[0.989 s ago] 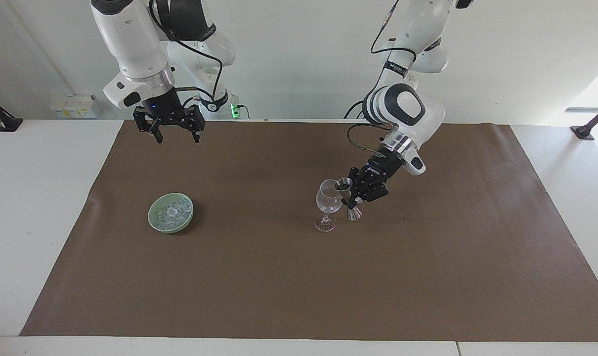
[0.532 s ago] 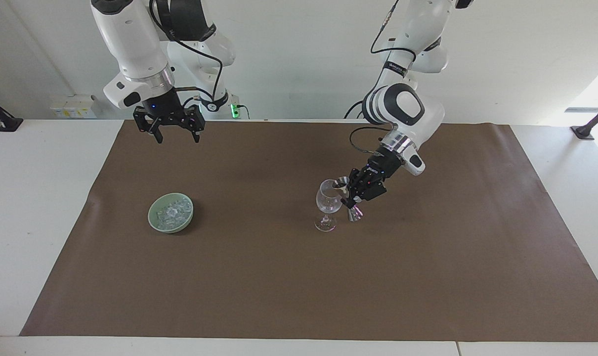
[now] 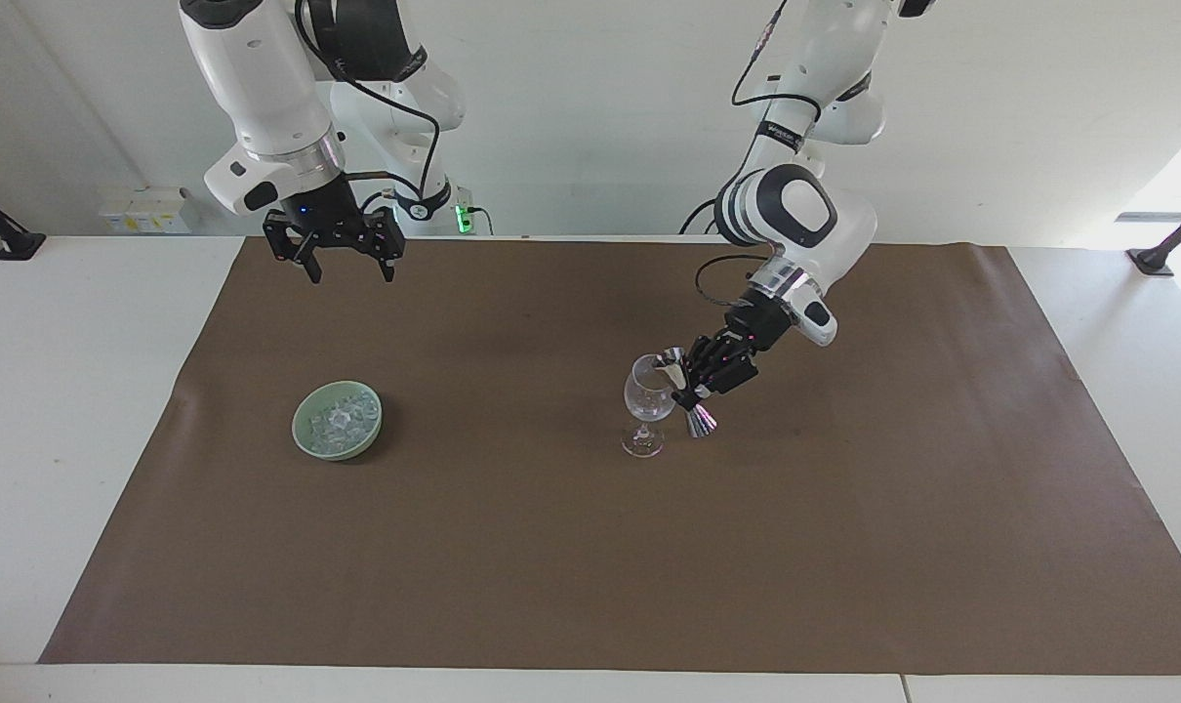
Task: Pour wine and add ice with both arms
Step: 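Tilt the jigger with the left gripper to pour into the glass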
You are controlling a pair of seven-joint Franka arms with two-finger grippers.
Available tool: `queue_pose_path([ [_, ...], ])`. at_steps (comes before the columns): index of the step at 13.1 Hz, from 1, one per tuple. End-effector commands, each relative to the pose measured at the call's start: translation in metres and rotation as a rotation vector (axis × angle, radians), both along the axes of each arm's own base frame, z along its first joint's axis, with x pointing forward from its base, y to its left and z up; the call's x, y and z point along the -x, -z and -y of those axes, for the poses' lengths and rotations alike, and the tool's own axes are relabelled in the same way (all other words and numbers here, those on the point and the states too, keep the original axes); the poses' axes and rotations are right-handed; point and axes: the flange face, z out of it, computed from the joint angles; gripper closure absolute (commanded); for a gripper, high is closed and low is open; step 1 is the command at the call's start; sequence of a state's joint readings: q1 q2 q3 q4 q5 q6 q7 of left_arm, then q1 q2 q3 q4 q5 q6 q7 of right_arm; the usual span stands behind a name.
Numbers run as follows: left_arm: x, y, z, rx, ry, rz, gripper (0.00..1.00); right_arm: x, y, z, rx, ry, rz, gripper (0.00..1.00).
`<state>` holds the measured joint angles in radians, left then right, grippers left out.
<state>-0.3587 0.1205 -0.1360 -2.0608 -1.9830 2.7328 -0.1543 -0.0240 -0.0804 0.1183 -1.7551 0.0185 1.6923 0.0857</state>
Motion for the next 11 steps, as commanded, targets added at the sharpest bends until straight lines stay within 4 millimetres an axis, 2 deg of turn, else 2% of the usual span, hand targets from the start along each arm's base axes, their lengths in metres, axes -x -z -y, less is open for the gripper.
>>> queue_pose_path([
  [1,0.0032,-0.0058,0.0010,-0.019,0.040,0.046,1.00,0.0066,-0.0007,0.0027,-0.005,-0.016,-0.003,0.00],
  [11,-0.0039,-0.0087,-0.0054,-0.159,0.151,0.183,1.00,0.0066,-0.0007,0.0027,-0.005,-0.016,-0.003,0.00],
])
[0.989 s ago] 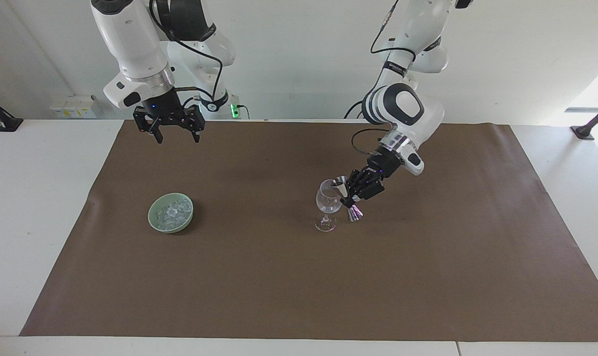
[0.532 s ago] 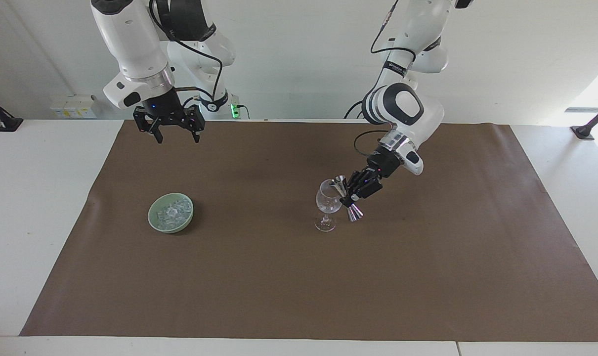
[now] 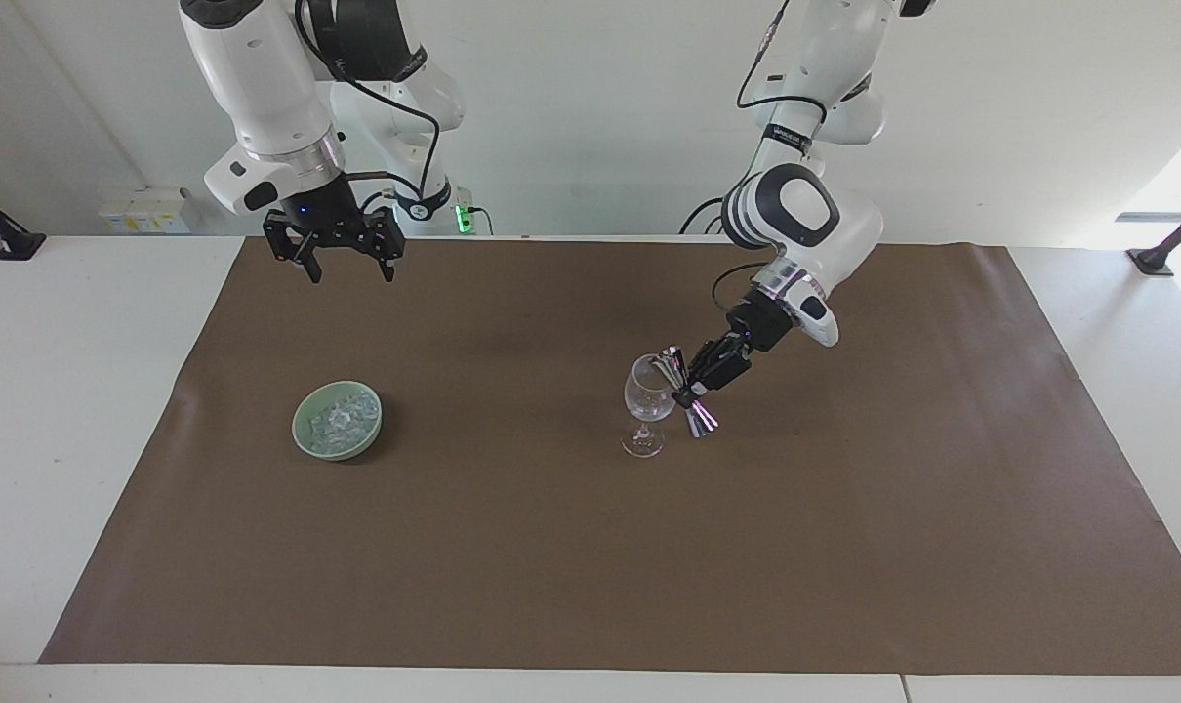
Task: Pour wine and add ice with both arms
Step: 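Tilt the jigger with the left gripper to pour into the glass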
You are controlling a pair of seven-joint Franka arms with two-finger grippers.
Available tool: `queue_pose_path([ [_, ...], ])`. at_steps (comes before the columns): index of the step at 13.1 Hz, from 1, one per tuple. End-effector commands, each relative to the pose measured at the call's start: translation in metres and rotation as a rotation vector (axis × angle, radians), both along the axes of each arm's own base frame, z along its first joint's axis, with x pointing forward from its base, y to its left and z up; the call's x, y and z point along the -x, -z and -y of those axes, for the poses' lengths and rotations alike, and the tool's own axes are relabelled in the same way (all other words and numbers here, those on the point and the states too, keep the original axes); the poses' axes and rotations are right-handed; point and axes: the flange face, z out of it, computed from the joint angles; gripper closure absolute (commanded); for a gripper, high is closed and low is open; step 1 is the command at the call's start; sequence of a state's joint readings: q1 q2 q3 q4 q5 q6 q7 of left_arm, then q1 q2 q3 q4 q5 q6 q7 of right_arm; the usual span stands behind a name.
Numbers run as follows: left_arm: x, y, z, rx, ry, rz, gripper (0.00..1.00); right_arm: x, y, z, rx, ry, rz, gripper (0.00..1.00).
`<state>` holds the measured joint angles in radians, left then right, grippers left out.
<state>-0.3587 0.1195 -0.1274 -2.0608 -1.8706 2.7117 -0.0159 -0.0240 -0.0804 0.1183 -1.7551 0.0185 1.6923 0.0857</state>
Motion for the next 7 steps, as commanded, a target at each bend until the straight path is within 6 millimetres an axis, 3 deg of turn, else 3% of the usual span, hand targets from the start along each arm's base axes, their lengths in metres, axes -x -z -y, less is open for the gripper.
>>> queue_pose_path([
  [1,0.0000,-0.0043,-0.0041,-0.035,0.034,0.057,1.00,0.0066,-0.0007,0.0027,-0.005,-0.016,-0.003,0.00],
  [7,-0.0027,-0.0070,-0.0026,-0.097,0.016,0.099,1.00,0.0066,-0.0007,0.0036,-0.006,-0.015,-0.003,0.00],
])
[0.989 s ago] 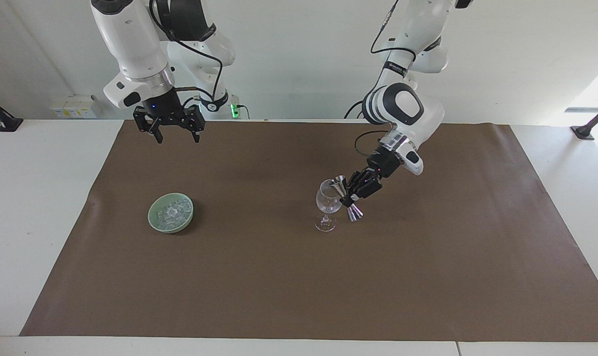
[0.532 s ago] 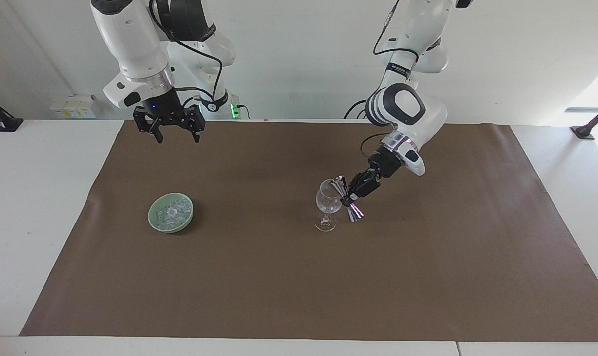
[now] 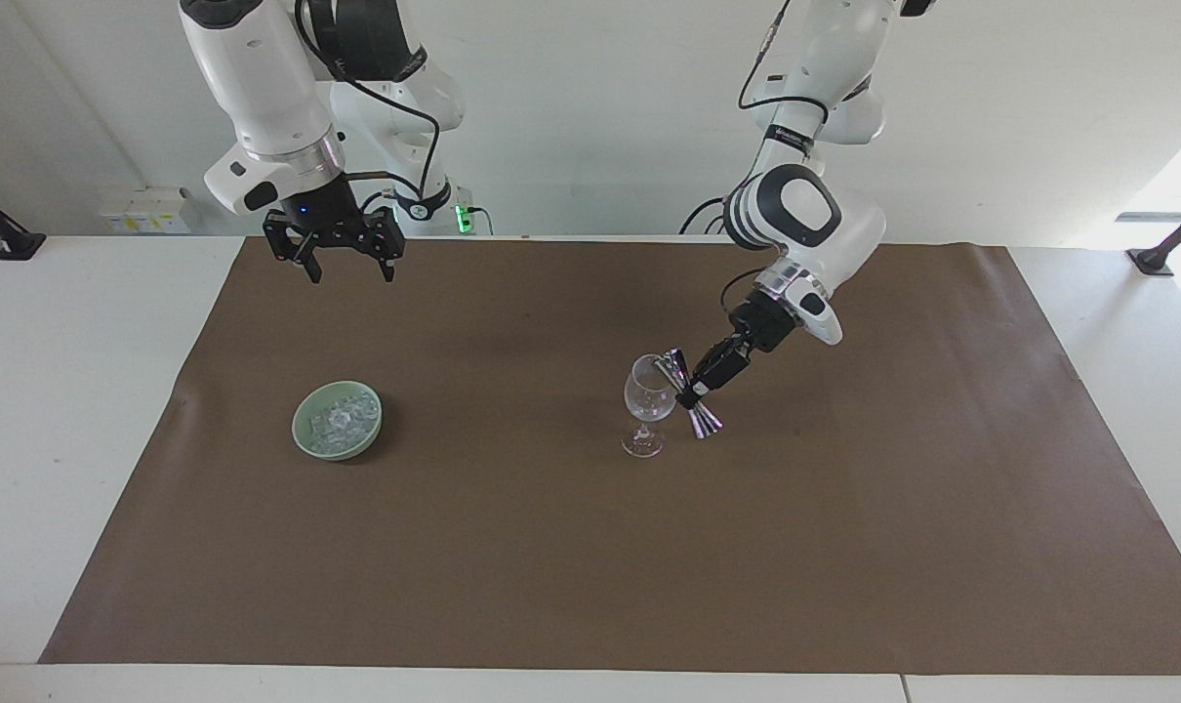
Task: Pour wine and add ice with both arms
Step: 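Tilt the jigger with the left gripper to pour into the glass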
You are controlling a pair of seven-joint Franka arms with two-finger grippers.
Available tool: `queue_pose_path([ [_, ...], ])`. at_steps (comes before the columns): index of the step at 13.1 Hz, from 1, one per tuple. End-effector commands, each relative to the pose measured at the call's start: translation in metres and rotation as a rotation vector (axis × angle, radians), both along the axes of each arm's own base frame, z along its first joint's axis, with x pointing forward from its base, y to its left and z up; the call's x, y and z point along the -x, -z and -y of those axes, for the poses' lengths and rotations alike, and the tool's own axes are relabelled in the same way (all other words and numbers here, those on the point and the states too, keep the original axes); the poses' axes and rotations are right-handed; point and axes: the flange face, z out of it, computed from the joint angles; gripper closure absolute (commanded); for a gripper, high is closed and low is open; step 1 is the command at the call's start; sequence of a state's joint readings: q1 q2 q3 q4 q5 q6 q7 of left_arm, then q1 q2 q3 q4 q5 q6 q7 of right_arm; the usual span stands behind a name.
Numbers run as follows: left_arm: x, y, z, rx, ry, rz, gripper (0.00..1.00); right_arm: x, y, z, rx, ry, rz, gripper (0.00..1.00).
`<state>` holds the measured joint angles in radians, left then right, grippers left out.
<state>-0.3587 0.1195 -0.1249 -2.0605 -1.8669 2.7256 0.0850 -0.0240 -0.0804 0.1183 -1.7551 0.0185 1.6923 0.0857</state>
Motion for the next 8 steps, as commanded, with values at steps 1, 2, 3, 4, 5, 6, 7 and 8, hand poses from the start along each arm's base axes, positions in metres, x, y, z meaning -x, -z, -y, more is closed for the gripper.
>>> queue_pose_path([
  [1,-0.003,-0.007,0.001,-0.030,-0.019,0.025,1.00,0.007,-0.001,0.003,-0.005,-0.016,-0.003,0.00],
  [2,-0.003,-0.008,0.001,-0.028,-0.022,0.025,1.00,0.007,-0.001,0.003,-0.005,-0.016,-0.003,0.00],
  [3,-0.004,-0.010,0.001,-0.029,-0.035,0.028,1.00,0.007,-0.001,0.004,-0.005,-0.015,-0.003,0.00],
  [4,-0.007,-0.016,0.001,-0.029,-0.053,0.035,1.00,0.007,-0.001,0.003,-0.005,-0.016,-0.003,0.00],
  [5,-0.010,-0.014,0.002,-0.035,-0.068,0.031,1.00,0.007,-0.001,0.003,-0.005,-0.016,-0.003,0.00],
  [6,-0.007,-0.010,0.006,-0.039,-0.075,0.021,1.00,0.007,-0.001,0.003,-0.005,-0.016,-0.003,0.00],
  [7,-0.007,-0.012,0.006,-0.041,-0.081,0.023,1.00,0.007,-0.001,0.003,-0.005,-0.016,-0.003,0.00],
  [8,-0.005,-0.011,0.012,-0.042,-0.071,0.022,1.00,0.007,-0.001,0.003,-0.005,-0.016,-0.003,0.00],
])
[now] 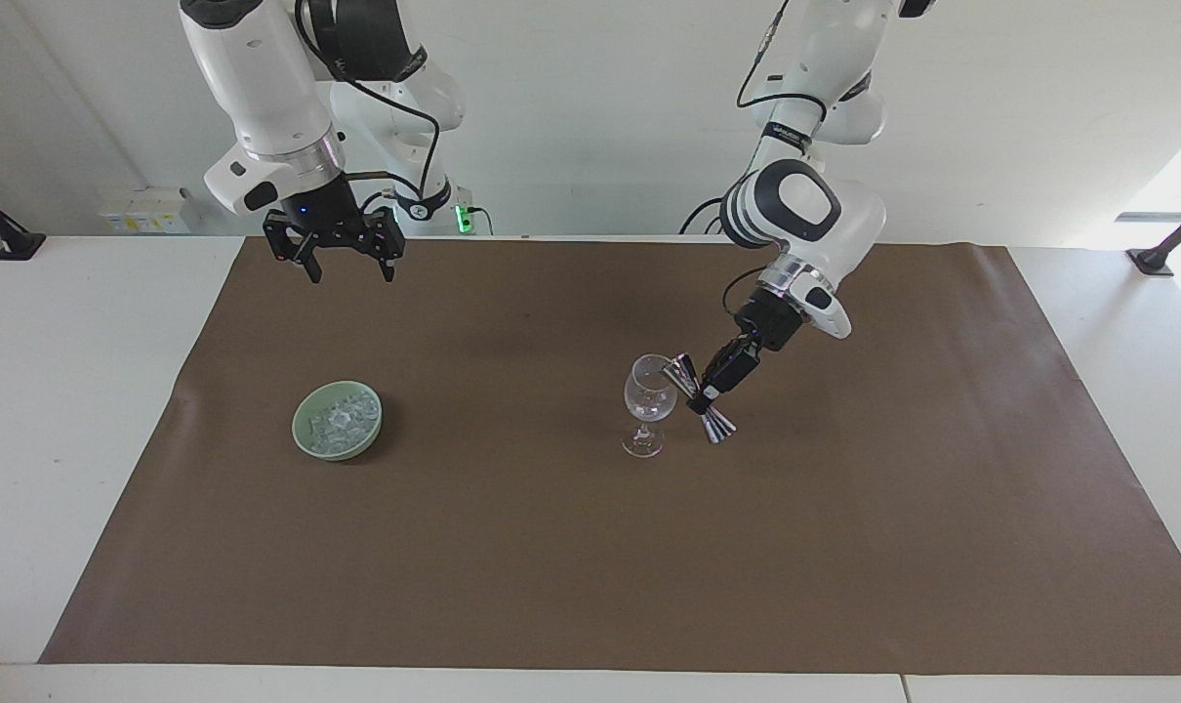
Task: Pour wine and add ice with both arms
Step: 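Tilt the jigger with the left gripper to pour into the glass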
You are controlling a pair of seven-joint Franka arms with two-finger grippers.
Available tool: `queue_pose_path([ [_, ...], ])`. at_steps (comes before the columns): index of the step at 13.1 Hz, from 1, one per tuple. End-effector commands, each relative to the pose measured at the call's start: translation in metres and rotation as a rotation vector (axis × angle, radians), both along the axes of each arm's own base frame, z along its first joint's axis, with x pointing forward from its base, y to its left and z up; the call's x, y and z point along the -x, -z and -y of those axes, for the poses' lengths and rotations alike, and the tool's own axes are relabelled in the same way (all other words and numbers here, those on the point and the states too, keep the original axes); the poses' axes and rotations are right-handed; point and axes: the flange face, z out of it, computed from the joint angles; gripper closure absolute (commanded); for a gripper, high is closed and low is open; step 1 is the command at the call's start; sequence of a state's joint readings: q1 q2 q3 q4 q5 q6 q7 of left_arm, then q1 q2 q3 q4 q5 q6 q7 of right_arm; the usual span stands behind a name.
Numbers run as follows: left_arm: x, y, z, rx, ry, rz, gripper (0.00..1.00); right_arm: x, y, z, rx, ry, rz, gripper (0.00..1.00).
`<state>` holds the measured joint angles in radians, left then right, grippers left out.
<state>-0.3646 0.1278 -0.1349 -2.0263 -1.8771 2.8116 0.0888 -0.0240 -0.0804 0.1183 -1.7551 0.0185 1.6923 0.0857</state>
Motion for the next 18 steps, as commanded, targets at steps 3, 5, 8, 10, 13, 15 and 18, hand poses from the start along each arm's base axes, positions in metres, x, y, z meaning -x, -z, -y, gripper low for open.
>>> queue_pose_path([
  [3,0.0011,-0.0015,0.0144,-0.031,0.004,0.023,1.00,0.0066,-0.0007,0.0027,-0.005,-0.016,-0.003,0.00],
  [5,0.0009,0.0002,0.0135,-0.064,0.025,0.055,1.00,0.0065,-0.0007,0.0044,-0.006,-0.013,-0.003,0.00],
  [8,0.0004,-0.0003,0.0122,-0.094,0.050,0.090,1.00,0.0065,-0.0007,0.0036,-0.006,-0.015,-0.003,0.00],
  [10,0.0009,0.0012,0.0125,-0.111,0.060,0.102,1.00,0.0066,-0.0007,0.0027,-0.005,-0.016,-0.003,0.00],
  [13,0.0009,0.0013,0.0123,-0.132,0.074,0.125,1.00,0.0066,-0.0007,0.0027,-0.005,-0.016,-0.003,0.00],
  [15,0.0005,0.0013,0.0115,-0.143,0.081,0.138,1.00,0.0066,-0.0007,0.0027,-0.005,-0.016,-0.003,0.00],
  [18,0.0001,0.0012,0.0104,-0.174,0.100,0.171,1.00,0.0066,-0.0007,0.0027,-0.005,-0.016,-0.003,0.00],
])
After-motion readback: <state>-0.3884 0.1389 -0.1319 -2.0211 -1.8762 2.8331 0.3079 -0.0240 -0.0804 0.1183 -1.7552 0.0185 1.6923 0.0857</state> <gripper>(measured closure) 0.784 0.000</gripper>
